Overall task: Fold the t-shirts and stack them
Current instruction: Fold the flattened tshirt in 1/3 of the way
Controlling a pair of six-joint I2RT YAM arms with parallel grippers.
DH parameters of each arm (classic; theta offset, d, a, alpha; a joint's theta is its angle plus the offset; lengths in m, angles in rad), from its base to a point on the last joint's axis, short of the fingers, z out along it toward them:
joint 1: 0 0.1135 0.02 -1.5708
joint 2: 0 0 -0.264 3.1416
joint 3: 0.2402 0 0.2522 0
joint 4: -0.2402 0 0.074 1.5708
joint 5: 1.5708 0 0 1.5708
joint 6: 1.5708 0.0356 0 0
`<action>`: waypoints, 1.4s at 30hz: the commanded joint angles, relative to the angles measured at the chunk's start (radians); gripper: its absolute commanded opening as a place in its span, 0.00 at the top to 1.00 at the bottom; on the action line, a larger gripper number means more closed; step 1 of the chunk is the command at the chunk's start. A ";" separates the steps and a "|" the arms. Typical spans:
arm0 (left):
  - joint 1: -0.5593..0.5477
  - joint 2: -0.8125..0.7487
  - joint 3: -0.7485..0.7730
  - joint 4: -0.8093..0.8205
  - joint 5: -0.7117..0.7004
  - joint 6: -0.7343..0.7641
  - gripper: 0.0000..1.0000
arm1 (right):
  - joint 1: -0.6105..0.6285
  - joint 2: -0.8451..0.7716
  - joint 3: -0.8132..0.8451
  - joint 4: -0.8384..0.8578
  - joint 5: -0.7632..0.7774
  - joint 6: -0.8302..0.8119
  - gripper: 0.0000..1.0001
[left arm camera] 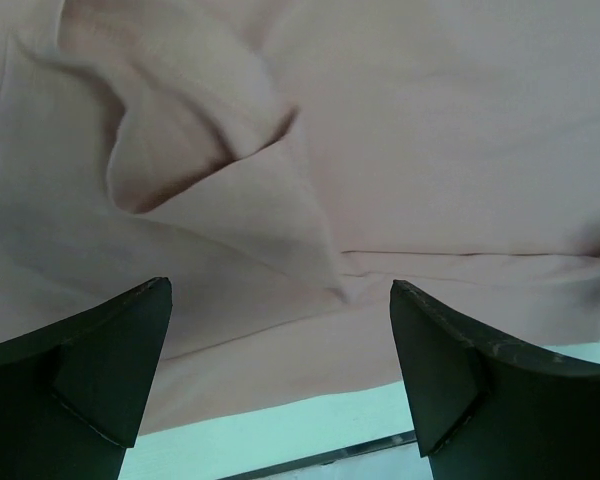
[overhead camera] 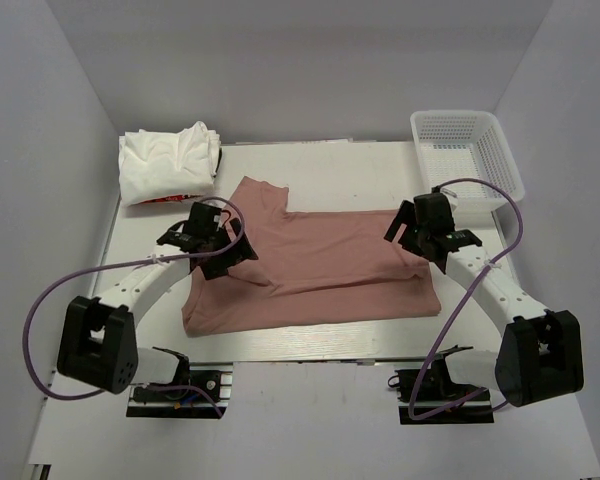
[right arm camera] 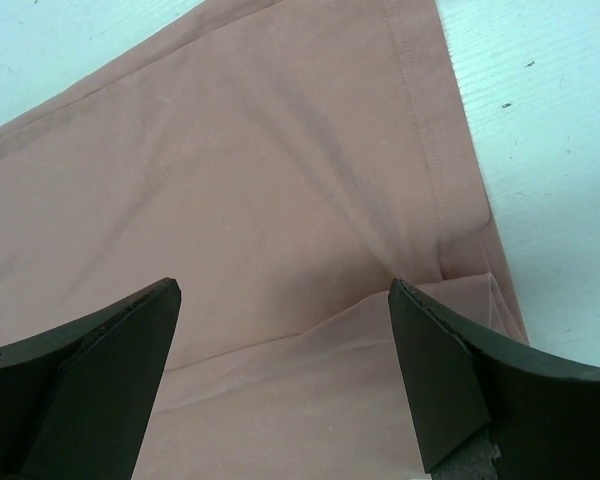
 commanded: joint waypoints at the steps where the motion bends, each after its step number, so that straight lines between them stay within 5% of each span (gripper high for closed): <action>1: -0.008 0.038 -0.026 0.014 -0.014 -0.009 0.00 | -0.003 -0.018 -0.017 -0.012 -0.009 -0.020 0.10; 13: -0.038 0.257 0.017 0.104 -0.014 -0.009 0.00 | -0.004 -0.044 -0.041 0.001 -0.011 -0.023 0.10; 24: -0.048 0.478 0.307 0.132 0.001 0.019 0.00 | -0.003 -0.030 -0.038 -0.001 -0.015 -0.024 0.10; 30: -0.057 0.578 0.467 0.016 -0.022 0.037 0.00 | 0.005 -0.024 -0.035 0.020 -0.020 -0.044 0.10; 34: -0.057 0.503 0.378 -0.035 -0.066 0.048 0.00 | 0.050 0.009 0.008 0.077 -0.195 -0.222 0.10; 42: -0.034 0.058 0.119 -0.058 -0.204 -0.046 0.00 | 0.291 0.175 0.149 0.183 -0.269 -0.323 0.10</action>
